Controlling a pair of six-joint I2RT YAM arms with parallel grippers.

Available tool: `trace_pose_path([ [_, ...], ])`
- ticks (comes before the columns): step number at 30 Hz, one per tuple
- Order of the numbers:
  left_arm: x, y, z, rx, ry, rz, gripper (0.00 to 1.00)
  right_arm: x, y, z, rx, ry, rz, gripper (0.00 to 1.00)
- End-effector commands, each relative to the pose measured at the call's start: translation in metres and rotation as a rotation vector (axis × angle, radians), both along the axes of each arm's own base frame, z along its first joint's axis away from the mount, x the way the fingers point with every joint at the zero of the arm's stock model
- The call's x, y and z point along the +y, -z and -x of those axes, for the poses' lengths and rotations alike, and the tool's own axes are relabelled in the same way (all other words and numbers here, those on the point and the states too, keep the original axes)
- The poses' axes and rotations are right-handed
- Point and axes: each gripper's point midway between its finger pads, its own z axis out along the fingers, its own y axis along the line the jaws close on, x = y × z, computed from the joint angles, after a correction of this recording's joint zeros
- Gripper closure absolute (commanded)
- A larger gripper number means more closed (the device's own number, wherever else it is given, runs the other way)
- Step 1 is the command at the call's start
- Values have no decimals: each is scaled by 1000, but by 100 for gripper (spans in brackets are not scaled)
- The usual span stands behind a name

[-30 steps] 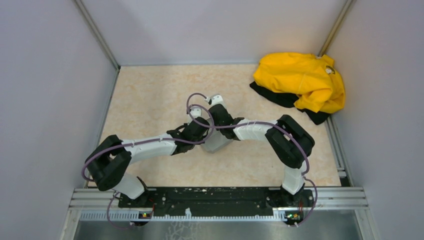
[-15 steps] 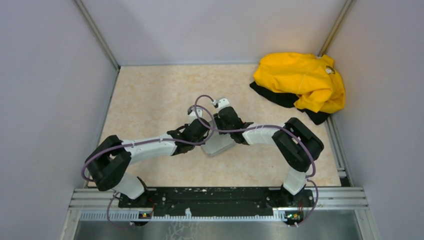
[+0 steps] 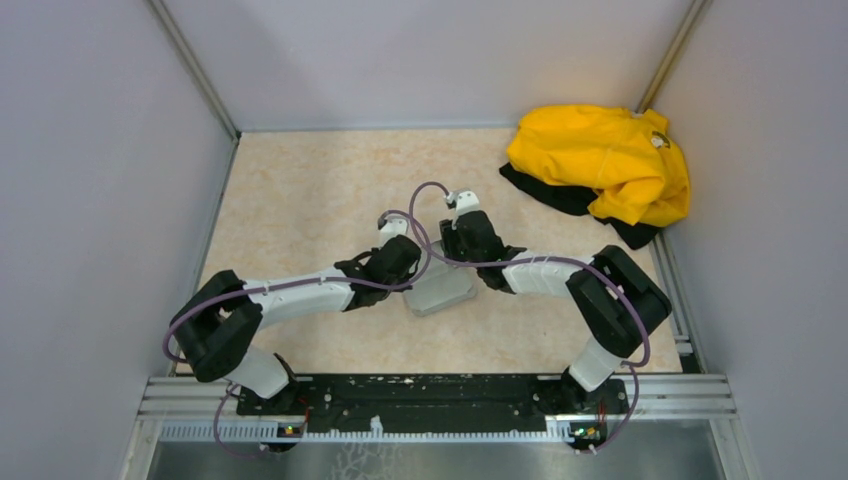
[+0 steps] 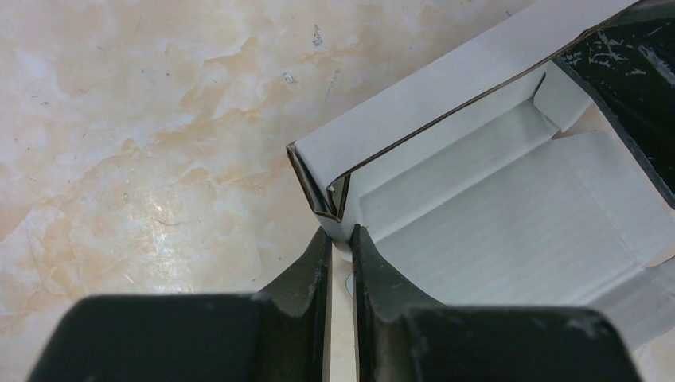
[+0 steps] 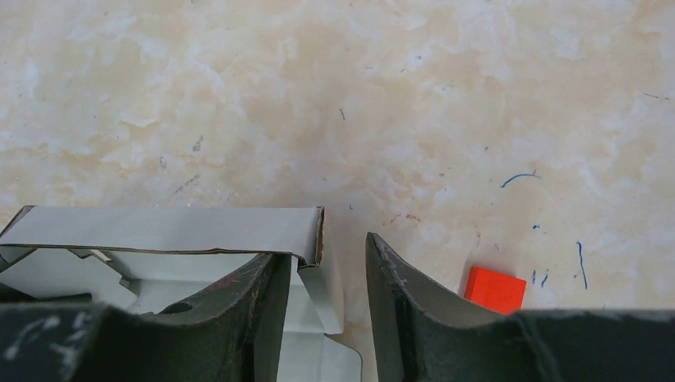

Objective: Fold the paper box

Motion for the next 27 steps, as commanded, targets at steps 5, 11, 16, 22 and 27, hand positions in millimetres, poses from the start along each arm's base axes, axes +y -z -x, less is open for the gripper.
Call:
trace_pose_path([
  [5,-11,2,4,23,48,-2,91,-2,-27,-12,-58,59,-65,61],
  [11,-8,9,-5,46,42,2,86,-3,-29,-9,-40,55,-54,62],
  [16,-8,11,-15,74,45,21,85,-6,-34,-7,-21,53,-35,61],
  [22,-11,20,-27,109,51,-9,84,-12,-36,-3,8,50,-22,61],
  [27,-7,27,-40,140,65,-92,84,-18,-43,4,12,44,-6,58],
])
